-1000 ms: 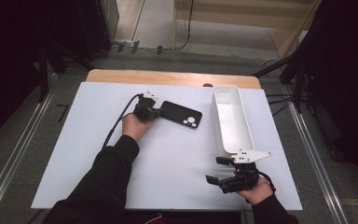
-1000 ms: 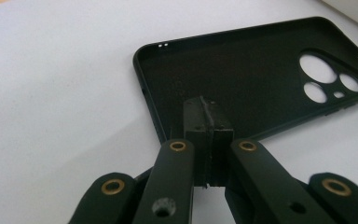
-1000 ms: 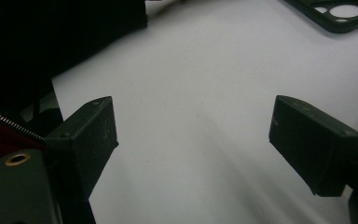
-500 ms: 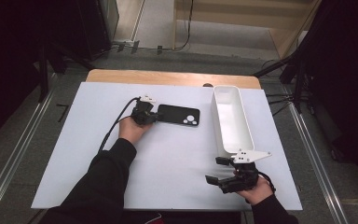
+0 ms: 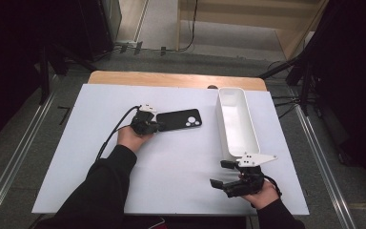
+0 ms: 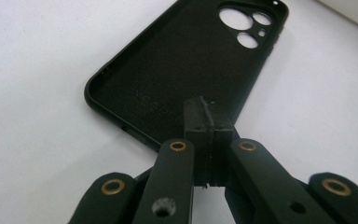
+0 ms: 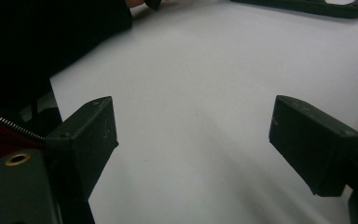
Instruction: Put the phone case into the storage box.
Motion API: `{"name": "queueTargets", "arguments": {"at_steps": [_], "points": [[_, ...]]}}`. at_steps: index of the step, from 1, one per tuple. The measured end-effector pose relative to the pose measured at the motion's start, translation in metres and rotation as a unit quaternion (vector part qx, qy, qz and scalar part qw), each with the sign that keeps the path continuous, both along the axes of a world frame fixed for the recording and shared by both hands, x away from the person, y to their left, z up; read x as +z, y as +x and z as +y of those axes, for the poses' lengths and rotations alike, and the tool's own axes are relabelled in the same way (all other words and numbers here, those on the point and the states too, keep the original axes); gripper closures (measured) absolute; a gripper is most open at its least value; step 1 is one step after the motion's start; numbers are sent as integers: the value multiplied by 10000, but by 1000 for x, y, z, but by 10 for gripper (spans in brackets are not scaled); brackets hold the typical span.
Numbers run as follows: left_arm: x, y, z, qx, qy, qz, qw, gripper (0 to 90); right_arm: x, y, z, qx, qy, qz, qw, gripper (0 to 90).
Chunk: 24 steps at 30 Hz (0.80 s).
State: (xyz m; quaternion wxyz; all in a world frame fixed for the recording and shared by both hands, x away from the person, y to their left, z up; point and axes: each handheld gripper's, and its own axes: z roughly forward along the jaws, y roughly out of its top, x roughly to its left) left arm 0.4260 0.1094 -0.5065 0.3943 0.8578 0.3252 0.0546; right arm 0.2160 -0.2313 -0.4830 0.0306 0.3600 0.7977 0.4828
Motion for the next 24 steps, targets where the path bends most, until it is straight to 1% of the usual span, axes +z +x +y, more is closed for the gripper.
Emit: {"name": "queueTargets", "arguments": {"at_steps": [2, 5, 7, 9, 14, 20, 24], "points": [[-1, -4, 2, 7, -67, 25, 10000, 895, 0, 0, 0, -1, -1, 1, 10000, 137], [-1, -8, 5, -24, -108, 63, 9999, 895, 0, 0, 0, 2, 0, 7, 10000, 137], [-1, -11, 6, -59, -88, 40, 9999, 895, 0, 0, 0, -5, -22, -4, 10000, 137], [0, -14, 7, -87, -52, 74, 9999, 895, 0, 0, 1, -12, -20, 1, 10000, 137], [0, -21, 13, -141, -71, 120, 9998, 895, 0, 1, 1, -19, -26, -7, 10000, 137], [-1, -28, 19, -121, -148, 175, 9997, 895, 0, 0, 1, -12, -27, 0, 10000, 137], [0, -35, 23, -157, -120, 203, 9996, 895, 0, 0, 1, -22, -18, 1, 10000, 137]]}}
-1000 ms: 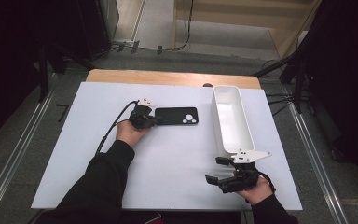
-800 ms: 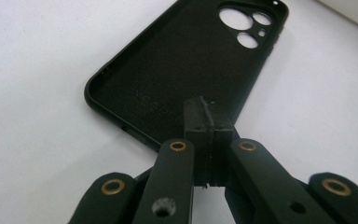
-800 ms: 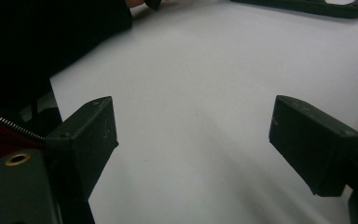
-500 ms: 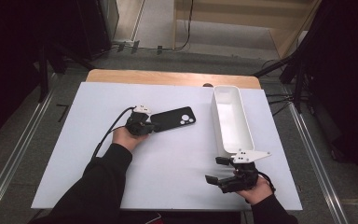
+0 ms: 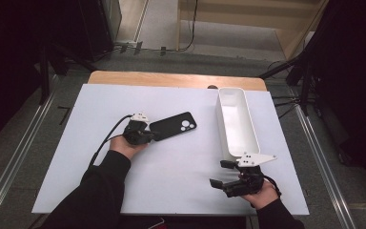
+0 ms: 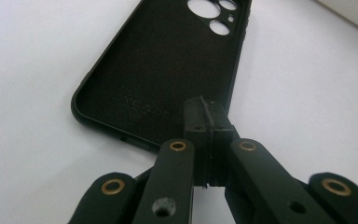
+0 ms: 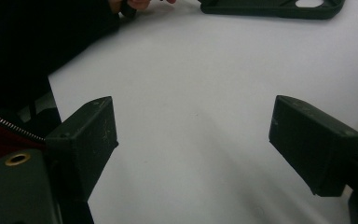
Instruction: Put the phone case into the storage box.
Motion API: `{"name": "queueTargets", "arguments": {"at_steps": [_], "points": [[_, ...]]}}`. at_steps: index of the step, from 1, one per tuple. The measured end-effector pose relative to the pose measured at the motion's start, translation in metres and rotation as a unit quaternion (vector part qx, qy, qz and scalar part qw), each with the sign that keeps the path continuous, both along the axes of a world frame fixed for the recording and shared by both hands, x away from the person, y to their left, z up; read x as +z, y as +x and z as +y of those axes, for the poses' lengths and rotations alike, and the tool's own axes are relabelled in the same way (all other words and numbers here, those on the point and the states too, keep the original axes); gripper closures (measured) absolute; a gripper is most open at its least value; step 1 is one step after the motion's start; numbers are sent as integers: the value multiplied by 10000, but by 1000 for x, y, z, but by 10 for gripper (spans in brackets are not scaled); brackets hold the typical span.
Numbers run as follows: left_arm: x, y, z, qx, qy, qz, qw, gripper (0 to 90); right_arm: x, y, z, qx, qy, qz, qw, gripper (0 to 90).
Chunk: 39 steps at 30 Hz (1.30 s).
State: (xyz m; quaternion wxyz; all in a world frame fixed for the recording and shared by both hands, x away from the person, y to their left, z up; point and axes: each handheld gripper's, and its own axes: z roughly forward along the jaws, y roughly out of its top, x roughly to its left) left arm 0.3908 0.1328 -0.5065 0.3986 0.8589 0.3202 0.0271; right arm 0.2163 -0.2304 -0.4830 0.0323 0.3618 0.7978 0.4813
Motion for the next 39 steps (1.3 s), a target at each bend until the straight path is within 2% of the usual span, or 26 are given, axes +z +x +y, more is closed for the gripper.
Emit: {"name": "queueTargets", "arguments": {"at_steps": [11, 16, 24, 31, 34, 35, 36, 37, 38, 39], "points": [[1, -23, 14, 45, -55, 105, 9999, 895, 1, 0, 1, 25, 4, -13, 10000, 137], [0, -29, 19, 62, -94, 125, 9999, 895, 1, 0, 1, 28, 7, -11, 10000, 137], [2, -48, 32, 93, -39, 170, 9998, 894, 2, 0, 0, 50, 27, -3, 10000, 137], [3, -60, 37, 74, -31, 227, 9997, 894, 1, 1, 2, 60, 16, -37, 10000, 137], [3, -60, 37, 66, -48, 254, 9996, 893, 1, 2, 2, 71, -8, -34, 10000, 137], [2, -60, 38, 87, -78, 278, 9995, 880, 1, 2, 2, 65, -10, -28, 10000, 137], [3, -59, 38, 94, -96, 257, 9996, 831, 1, 3, 2, 52, 4, -18, 10000, 137], [3, -59, 39, 41, -160, 283, 9995, 789, 1, 3, 2, 55, 3, -20, 10000, 137], [6, -58, 41, -73, -358, 351, 9987, 765, 1, 3, 1, 42, -1, -20, 10000, 137], [6, -58, 41, -73, -358, 351, 9987, 713, 1, 3, 1, 42, -10, -18, 10000, 137]]}}
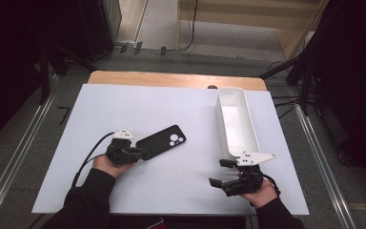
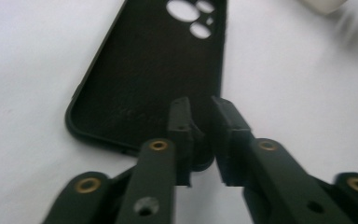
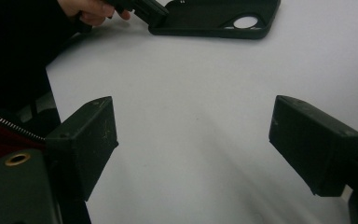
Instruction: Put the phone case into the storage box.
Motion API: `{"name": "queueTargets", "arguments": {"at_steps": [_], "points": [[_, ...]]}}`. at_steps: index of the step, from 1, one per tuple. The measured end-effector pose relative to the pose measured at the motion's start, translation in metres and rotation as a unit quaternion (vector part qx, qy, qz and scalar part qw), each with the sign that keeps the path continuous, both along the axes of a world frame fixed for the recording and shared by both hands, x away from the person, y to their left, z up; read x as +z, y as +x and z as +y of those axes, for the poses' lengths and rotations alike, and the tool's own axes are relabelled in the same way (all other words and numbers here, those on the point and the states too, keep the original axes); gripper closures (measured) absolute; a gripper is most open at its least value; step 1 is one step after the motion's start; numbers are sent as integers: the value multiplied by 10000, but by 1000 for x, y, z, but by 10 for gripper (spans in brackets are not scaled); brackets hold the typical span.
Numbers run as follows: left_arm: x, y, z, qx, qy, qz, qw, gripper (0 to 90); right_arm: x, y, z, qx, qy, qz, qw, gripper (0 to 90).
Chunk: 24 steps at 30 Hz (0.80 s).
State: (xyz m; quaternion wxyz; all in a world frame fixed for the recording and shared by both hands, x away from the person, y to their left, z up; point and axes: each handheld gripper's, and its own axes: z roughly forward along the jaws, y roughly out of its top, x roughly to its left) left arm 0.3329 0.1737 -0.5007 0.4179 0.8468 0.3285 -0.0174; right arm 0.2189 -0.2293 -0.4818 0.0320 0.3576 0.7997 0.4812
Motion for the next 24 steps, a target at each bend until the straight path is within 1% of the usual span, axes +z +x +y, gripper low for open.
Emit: {"name": "queueTargets", "arguments": {"at_steps": [2, 3, 4, 5, 6, 8, 9, 10, 11, 14, 15, 16, 17, 18, 19, 21, 23, 24], "points": [[5, 0, 1, -51, -167, 18, 9998, 672, 0, 0, 0, -10, 7, -28, 10000, 137], [10, -2, 2, -107, -429, -104, 9990, 629, 0, 0, 0, -5, 1, -24, 10000, 137], [10, -2, 2, -107, -429, -104, 9990, 579, 0, 0, 0, -8, -4, -7, 10000, 137], [13, -4, 2, -119, -562, -197, 9982, 531, 0, 0, 0, -8, -5, 2, 10000, 137], [15, -5, 2, -138, -650, -316, 9973, 531, 0, 0, 0, -8, -5, 2, 10000, 137], [18, -9, 2, -217, -810, -546, 9950, 434, 0, 0, 0, -5, -2, -6, 10000, 137], [20, -10, 2, -254, -841, -618, 9942, 365, 0, 0, 0, 6, 0, -6, 10000, 137], [21, -12, 1, -266, -855, -671, 9937, 365, 0, 0, 0, 6, 0, -6, 10000, 137], [22, -14, 2, -289, -885, -772, 9927, 316, 0, 0, -1, 4, 0, -7, 10000, 137], [27, -18, 1, -247, -939, -952, 9907, 289, 0, 0, 0, -1, -7, -11, 10000, 137], [28, -19, 2, -234, -941, -980, 9905, 288, 0, 0, 0, 0, -7, -7, 10000, 137], [29, -20, 2, -244, -961, -960, 9904, 288, 0, 0, 0, 0, -5, -7, 10000, 137], [30, -22, 4, -267, -1032, -965, 9896, 287, 0, 0, 0, -3, -6, -3, 10000, 137], [31, -23, 5, -279, -1048, -1017, 9889, 287, 0, 0, 0, -3, -6, -3, 10000, 137], [32, -25, 7, -236, -1107, -1054, 9880, 286, 0, 0, 0, -13, 0, 0, 10000, 137], [34, -27, 10, -181, -1173, -1096, 9869, 233, -1, 0, -1, -20, 10, -65, 10000, 137], [36, -30, 13, -156, -1186, -1137, 9863, 232, -1, 0, -1, -16, 27, -63, 10000, 137], [37, -31, 15, -122, -1190, -1193, 9856, 232, -1, 0, -2, -30, 23, -66, 10000, 137]]}}
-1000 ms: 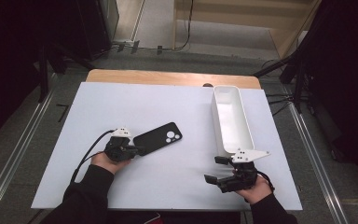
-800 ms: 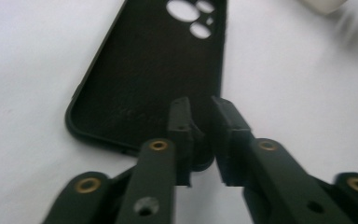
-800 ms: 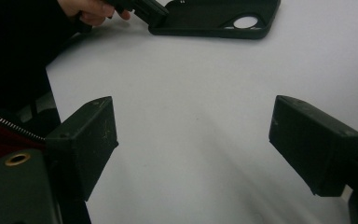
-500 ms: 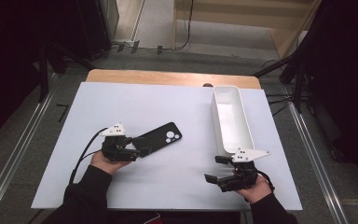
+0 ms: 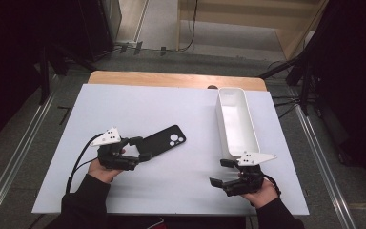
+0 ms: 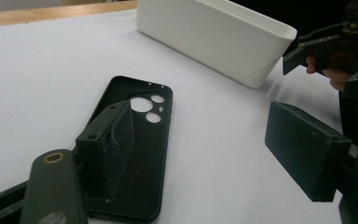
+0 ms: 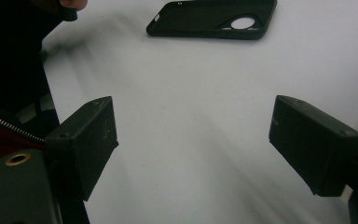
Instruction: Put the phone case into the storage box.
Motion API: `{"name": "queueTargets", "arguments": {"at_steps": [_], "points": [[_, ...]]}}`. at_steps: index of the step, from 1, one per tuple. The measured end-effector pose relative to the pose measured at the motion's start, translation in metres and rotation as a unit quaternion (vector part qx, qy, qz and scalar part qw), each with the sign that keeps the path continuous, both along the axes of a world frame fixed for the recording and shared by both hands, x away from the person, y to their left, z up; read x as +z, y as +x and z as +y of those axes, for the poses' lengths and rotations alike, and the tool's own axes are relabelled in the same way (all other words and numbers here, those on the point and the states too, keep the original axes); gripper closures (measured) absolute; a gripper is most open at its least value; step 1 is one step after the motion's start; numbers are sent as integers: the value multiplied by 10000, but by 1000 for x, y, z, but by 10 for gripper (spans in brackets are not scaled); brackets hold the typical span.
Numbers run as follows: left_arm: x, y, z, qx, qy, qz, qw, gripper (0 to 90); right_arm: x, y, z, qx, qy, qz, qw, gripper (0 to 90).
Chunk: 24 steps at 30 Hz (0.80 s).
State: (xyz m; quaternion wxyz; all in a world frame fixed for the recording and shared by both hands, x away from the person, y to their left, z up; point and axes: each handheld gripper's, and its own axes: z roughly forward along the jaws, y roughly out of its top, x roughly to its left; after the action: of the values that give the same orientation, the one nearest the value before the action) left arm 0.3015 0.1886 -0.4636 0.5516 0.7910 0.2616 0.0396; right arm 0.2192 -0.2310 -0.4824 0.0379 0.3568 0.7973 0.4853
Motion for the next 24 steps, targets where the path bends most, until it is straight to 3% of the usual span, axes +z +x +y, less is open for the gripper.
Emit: {"name": "queueTargets", "arguments": {"at_steps": [8, 15, 24], "points": [[5, -10, 13, 133, -164, -57, 9998, 230, 1, 0, -1, -30, 72, -2, 10000, 137], [9, -19, 20, 200, -121, -197, 9995, 230, 1, 0, -3, -60, 142, -27, 9999, 137], [10, -28, 37, 318, -98, -198, 9993, 230, 1, 0, -5, -78, 185, -71, 9998, 137]]}}
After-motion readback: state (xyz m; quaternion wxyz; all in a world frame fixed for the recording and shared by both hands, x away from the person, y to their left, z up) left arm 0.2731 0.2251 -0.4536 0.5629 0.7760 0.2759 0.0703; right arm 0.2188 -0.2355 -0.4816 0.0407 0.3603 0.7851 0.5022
